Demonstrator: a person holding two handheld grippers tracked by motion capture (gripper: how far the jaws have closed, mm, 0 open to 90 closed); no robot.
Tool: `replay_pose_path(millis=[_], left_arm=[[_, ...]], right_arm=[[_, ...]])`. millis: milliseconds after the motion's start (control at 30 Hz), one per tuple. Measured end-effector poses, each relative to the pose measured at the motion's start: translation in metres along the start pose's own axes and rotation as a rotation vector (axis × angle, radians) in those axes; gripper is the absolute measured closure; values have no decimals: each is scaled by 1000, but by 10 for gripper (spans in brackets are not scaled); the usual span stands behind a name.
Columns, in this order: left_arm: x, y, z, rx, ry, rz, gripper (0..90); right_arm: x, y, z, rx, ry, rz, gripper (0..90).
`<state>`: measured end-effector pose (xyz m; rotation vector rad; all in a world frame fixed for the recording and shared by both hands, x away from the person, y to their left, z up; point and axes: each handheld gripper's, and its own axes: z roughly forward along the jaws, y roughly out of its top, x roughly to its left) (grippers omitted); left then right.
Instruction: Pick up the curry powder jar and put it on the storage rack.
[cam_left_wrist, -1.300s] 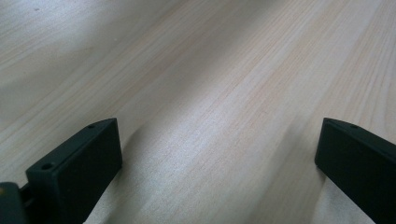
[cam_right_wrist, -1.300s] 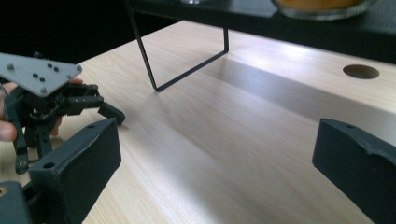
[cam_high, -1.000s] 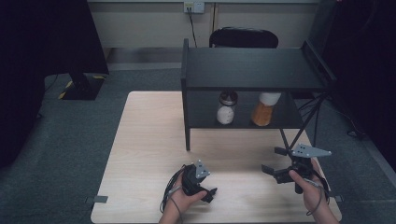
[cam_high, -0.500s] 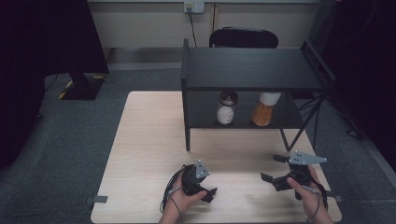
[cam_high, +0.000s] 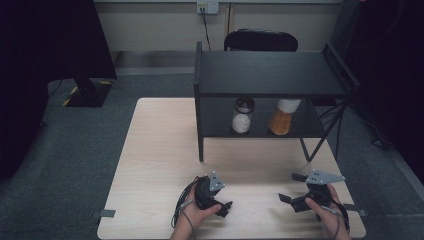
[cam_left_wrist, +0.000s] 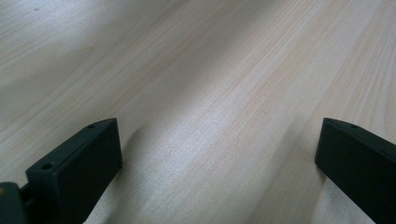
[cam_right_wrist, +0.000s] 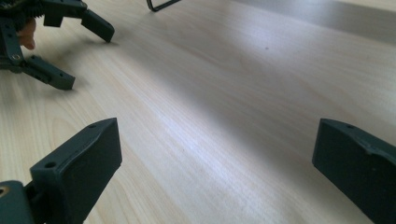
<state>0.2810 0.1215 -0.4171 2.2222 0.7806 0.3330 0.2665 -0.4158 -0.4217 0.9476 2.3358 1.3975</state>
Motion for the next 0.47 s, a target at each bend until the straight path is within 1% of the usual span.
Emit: replay_pose_path(millis=[133, 367, 467], left_arm=[[0, 0, 0, 0, 0, 0, 1], [0, 0, 0, 0, 0, 0, 1], [0, 0, 0, 0, 0, 0, 1]], right_arm=[[0, -2, 2, 18, -5, 4, 7], [4, 0, 8, 76, -15, -22, 14], [4, 1, 8, 85, -16, -24, 14]])
